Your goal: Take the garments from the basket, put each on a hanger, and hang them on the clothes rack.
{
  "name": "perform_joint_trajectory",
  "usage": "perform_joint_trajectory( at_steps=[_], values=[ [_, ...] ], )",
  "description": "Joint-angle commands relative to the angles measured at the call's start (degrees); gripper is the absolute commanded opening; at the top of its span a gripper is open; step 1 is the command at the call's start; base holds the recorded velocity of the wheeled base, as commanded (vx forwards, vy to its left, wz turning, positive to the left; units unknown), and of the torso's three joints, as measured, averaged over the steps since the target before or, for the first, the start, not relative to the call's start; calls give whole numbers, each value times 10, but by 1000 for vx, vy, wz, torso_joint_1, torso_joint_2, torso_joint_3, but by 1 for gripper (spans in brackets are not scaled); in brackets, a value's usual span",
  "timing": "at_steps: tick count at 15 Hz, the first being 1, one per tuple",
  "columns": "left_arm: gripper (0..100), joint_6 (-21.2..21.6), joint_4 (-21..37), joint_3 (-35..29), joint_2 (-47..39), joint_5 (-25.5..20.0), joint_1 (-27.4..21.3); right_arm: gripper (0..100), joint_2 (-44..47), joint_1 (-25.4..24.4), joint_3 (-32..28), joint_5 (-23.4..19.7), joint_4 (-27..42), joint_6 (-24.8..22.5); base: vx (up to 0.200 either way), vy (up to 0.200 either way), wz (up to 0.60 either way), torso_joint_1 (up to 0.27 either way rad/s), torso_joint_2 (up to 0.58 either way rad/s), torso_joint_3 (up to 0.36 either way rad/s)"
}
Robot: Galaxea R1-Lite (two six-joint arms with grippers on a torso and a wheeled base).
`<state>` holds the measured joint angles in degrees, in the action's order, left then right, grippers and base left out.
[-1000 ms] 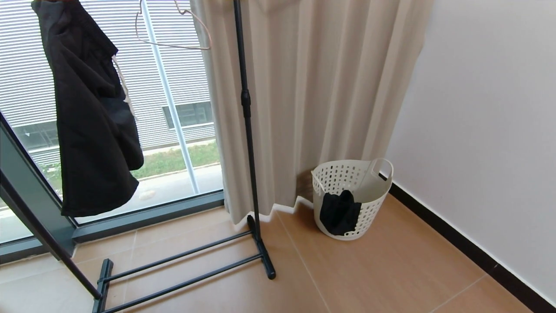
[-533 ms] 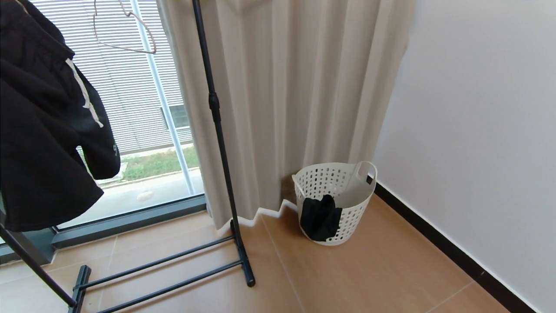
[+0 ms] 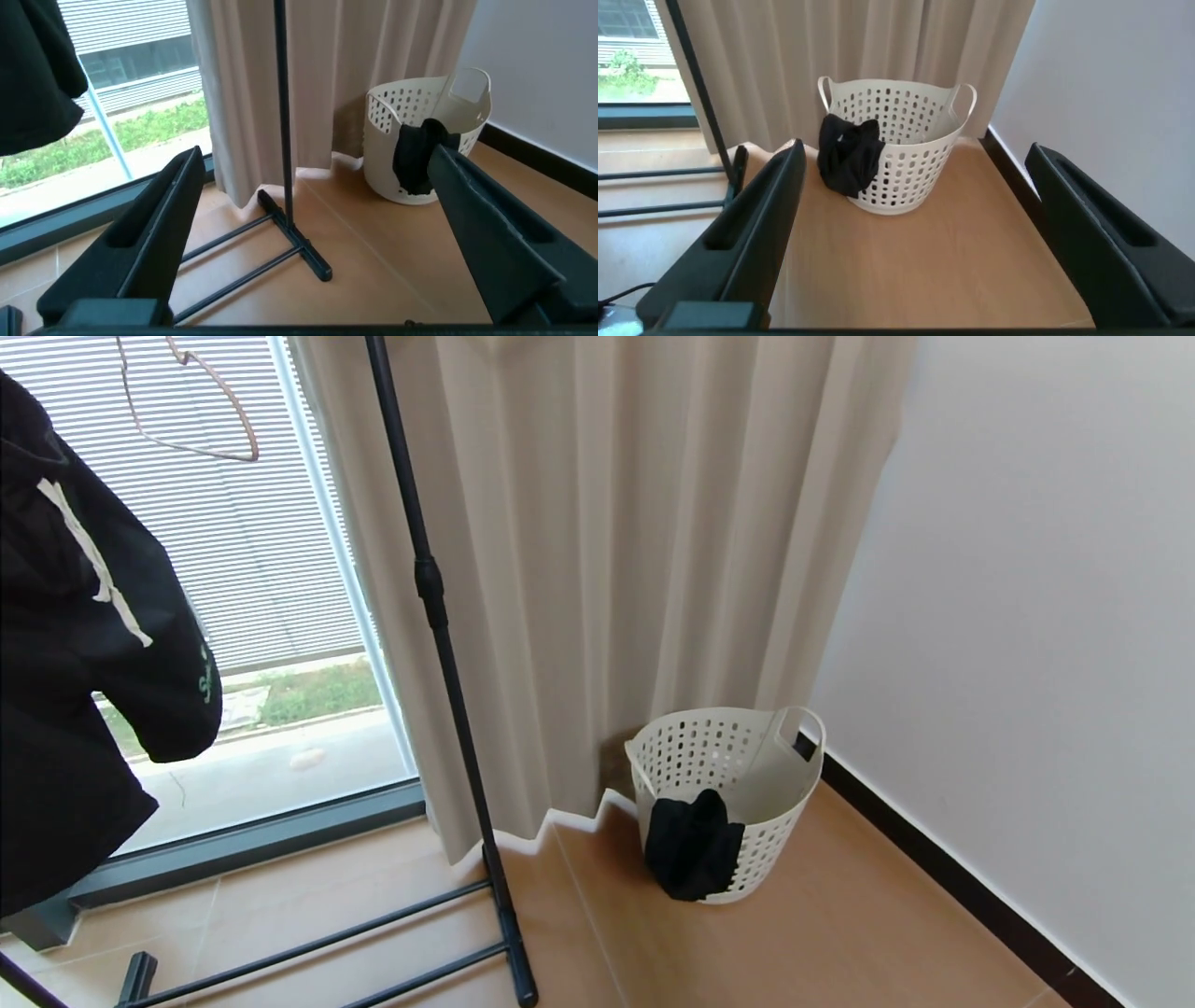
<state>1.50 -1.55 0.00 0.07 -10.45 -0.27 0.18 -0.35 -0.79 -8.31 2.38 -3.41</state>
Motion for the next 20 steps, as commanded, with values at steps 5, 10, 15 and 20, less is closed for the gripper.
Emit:
perform_joint_trajectory(
  at_steps=[5,10,15,20],
  values=[
    [100,0,0,0,-1,0,0,100,-1,-1,0,0,0,0,200,0,0,3,3,1],
    [100,-1,0,0,-1,0,0,100,-1,0,0,0,0,0,40,-40,-240,9,3,0],
    [100,-1,0,0,-1,0,0,100,0,0,0,0,0,0,0,0,-120,0,0,0],
    [100,0,0,0,-1,0,0,100,0,0,0,0,0,-1,0,0,0,0,0,0]
  ],
)
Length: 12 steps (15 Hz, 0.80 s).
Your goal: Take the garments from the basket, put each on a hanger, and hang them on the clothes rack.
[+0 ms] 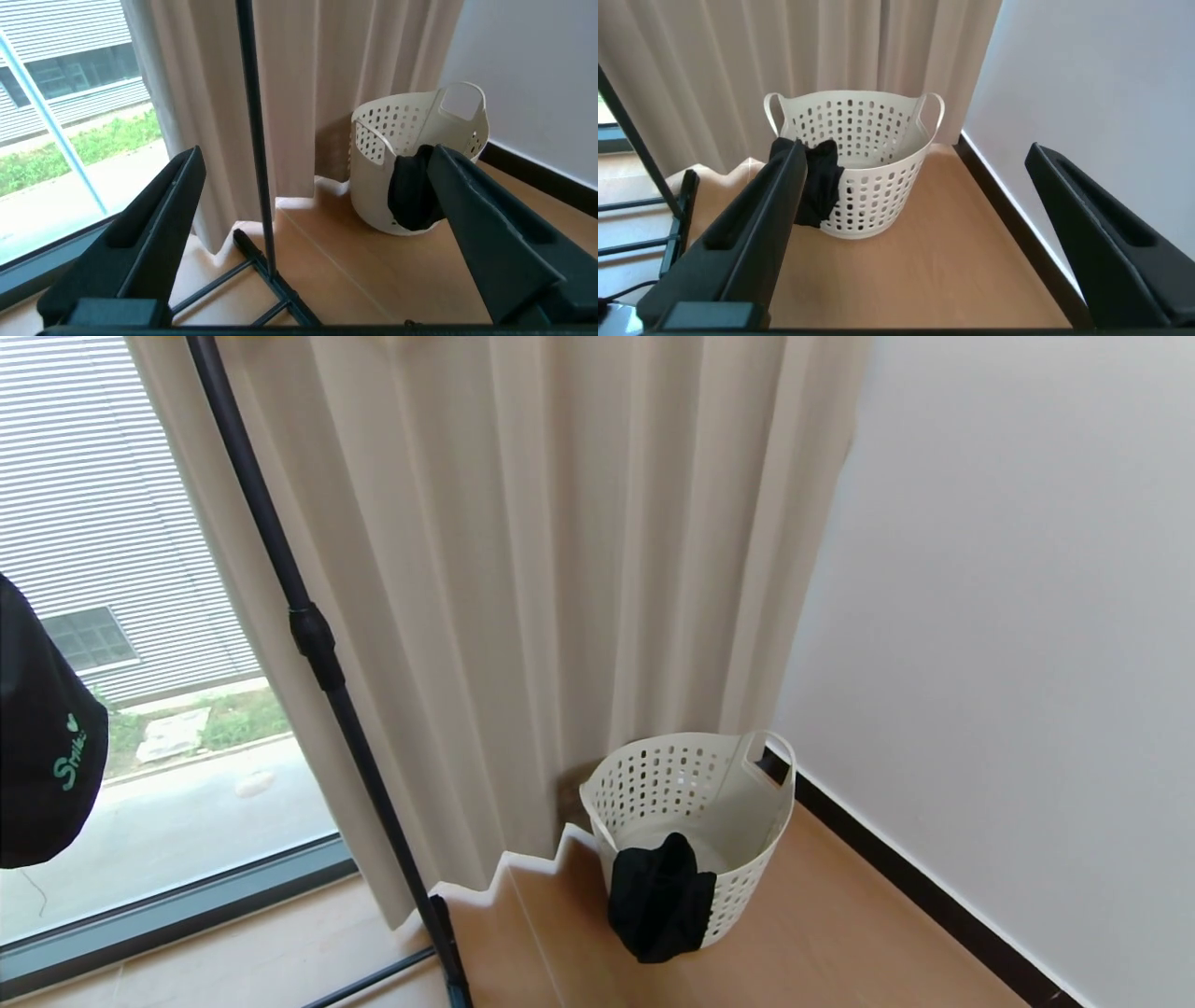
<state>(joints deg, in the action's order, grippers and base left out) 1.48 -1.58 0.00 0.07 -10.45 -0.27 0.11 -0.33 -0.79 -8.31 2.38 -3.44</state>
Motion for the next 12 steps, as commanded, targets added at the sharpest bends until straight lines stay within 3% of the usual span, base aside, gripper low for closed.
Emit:
perform_joint_trajectory(
  at_steps=[1,12],
  values=[
    [100,-1,0,0,-1,0,0,100,1,-1,0,0,0,0,0,0,0,0,0,0],
    [100,0,0,0,-1,0,0,100,1,0,0,0,0,0,0,0,0,2,3,-171]
  ],
)
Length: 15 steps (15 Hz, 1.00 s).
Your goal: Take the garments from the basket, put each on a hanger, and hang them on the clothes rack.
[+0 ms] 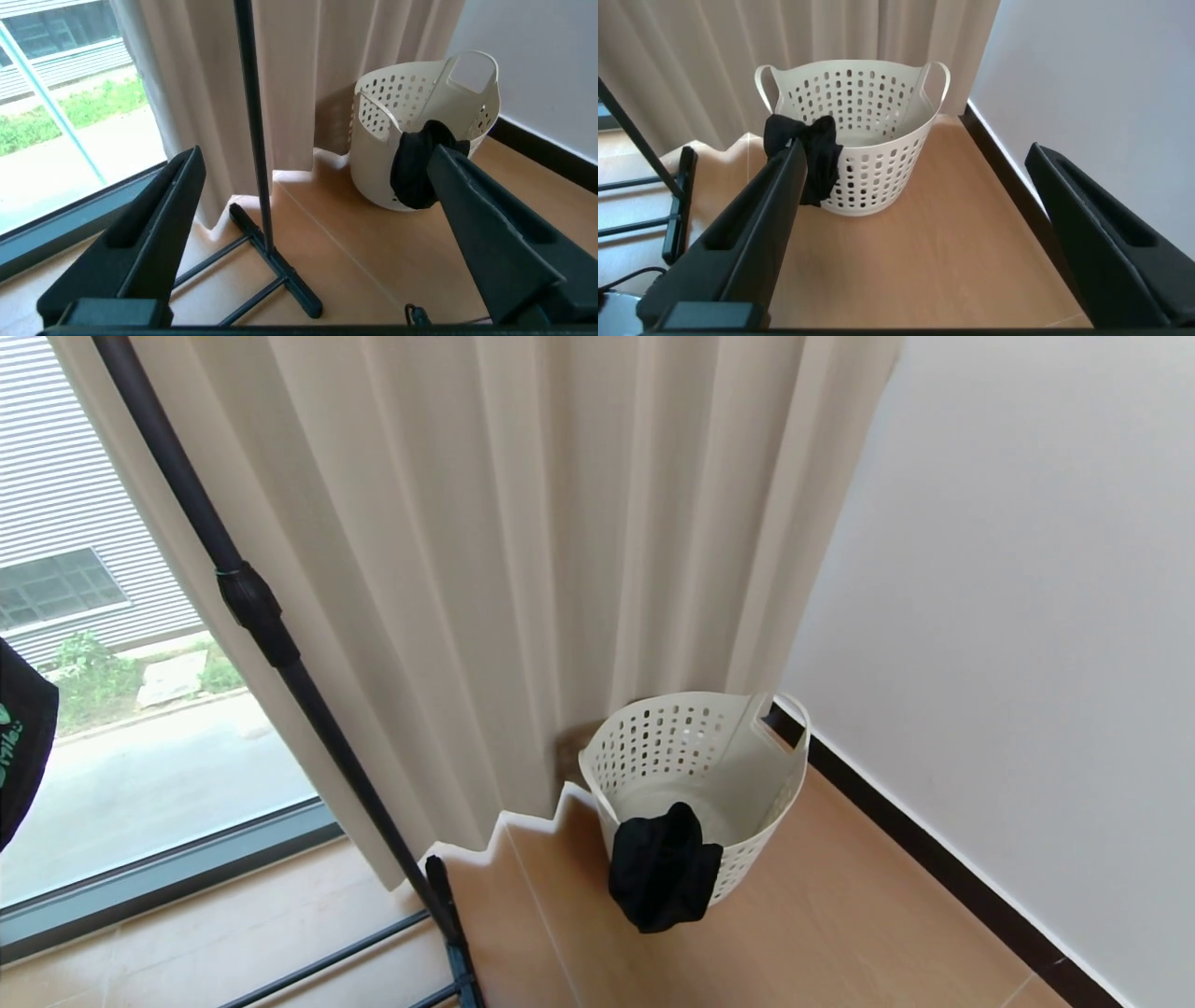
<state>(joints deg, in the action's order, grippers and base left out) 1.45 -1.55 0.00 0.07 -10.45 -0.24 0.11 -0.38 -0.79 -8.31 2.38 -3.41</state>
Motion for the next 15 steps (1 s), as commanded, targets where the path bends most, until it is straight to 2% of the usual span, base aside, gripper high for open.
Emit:
perform_joint_trajectory(
  at_steps=[1,15],
  values=[
    [100,0,0,0,-1,0,0,100,0,-1,0,0,0,0,0,0,0,12,7,-198],
    [100,0,0,0,-1,0,0,100,1,0,0,0,0,-1,0,0,0,1,2,-195]
  ],
)
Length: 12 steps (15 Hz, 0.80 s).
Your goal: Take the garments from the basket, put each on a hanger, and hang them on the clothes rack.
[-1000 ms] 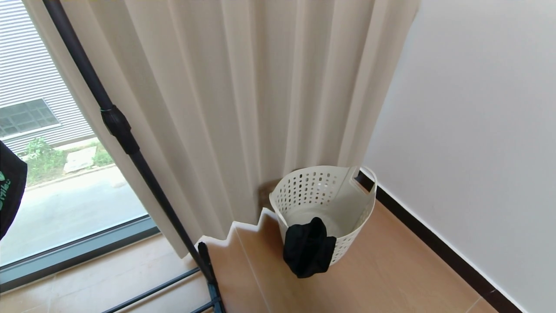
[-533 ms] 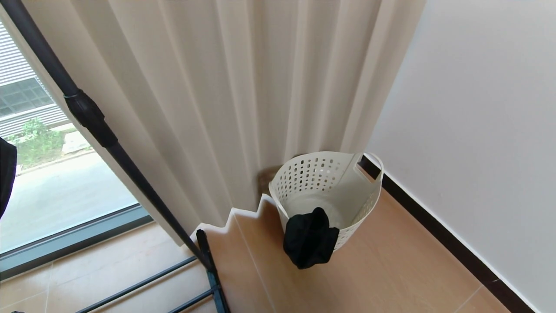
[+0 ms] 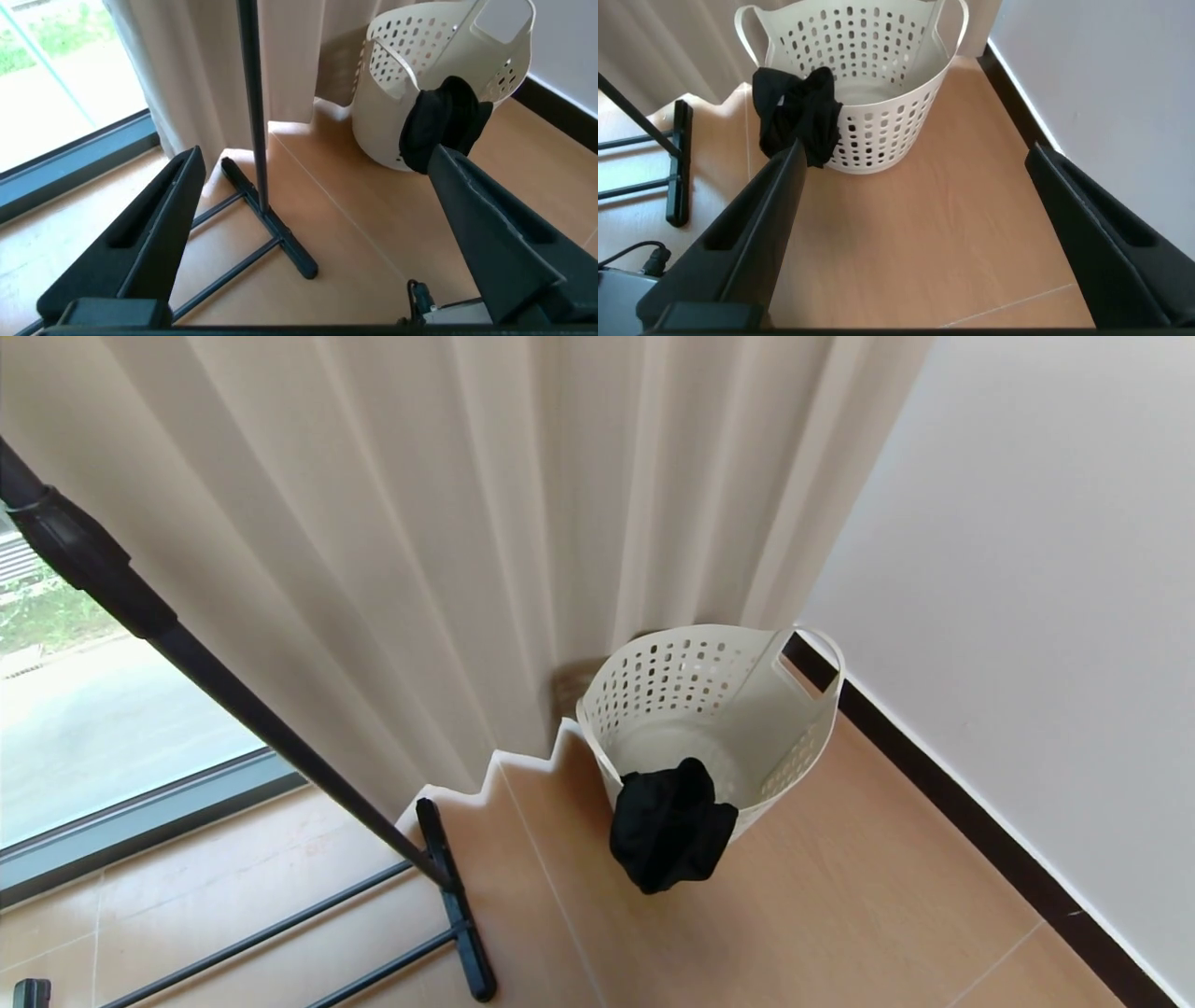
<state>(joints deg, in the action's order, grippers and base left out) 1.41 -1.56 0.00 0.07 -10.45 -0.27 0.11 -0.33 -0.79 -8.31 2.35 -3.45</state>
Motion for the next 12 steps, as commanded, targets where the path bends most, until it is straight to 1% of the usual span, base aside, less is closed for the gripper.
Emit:
perform_joint_trajectory(
  at_steps=[1,12],
  values=[
    [100,0,0,0,-1,0,0,100,0,0,0,0,0,-1,0,0,0,2,-2,-193],
    [100,-1,0,0,-1,0,0,100,0,0,0,-1,0,0,0,0,0,1,1,-197]
  ],
)
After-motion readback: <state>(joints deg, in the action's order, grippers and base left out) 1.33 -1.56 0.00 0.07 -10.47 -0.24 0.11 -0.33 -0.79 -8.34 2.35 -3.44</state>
